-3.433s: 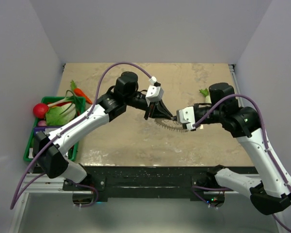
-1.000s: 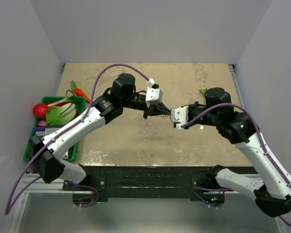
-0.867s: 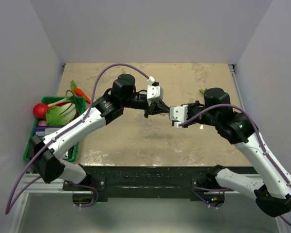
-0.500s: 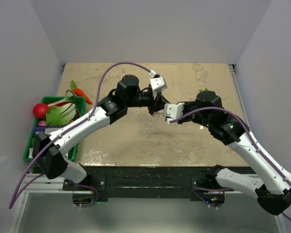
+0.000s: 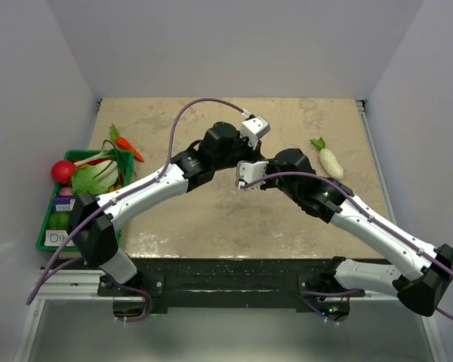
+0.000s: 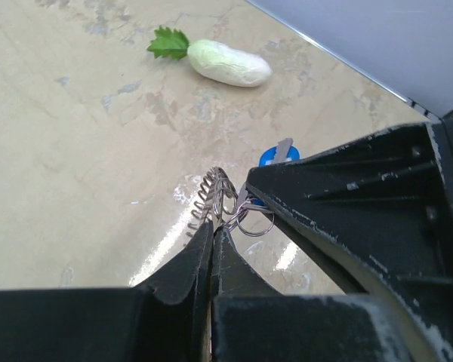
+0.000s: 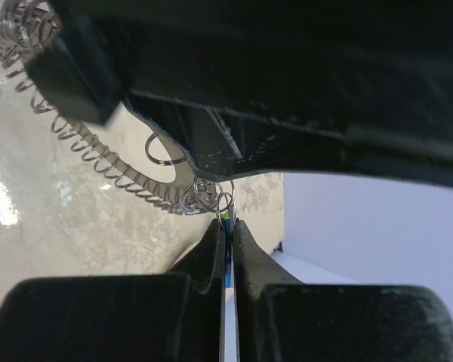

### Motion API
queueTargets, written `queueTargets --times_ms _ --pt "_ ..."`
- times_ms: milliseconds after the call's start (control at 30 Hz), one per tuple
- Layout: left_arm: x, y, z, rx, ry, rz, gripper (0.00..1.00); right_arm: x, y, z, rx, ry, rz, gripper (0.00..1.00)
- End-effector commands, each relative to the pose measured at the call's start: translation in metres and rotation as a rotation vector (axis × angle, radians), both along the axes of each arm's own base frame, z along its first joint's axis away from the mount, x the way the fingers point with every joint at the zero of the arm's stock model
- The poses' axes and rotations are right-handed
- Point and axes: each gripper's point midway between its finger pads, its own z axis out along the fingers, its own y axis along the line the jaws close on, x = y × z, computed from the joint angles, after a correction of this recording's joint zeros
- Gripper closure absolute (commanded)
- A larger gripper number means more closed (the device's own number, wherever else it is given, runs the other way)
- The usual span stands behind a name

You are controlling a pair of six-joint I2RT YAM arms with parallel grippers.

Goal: Remove the keys from the keyring
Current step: Remove the key from the keyring.

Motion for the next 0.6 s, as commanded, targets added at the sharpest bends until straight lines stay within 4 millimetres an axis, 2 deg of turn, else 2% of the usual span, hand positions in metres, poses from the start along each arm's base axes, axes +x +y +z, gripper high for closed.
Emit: queueTargets --times_ms 0,267,567 --pt "0.024 0.013 0.002 0.059 -0.016 0.188 1.0 0.013 -0.004 0.033 0.004 -0.176 -0.076 1.0" --pt "0.037 0.029 0.007 0.074 -0.024 0.316 1.0 0.013 -0.007 0.035 -0.007 -0.201 -0.084 1.0" --pt "0.036 0.029 0.007 0.069 -0.005 0.318 1.0 0.014 -0.009 0.026 -0.089 -0.215 -0.088 1.0"
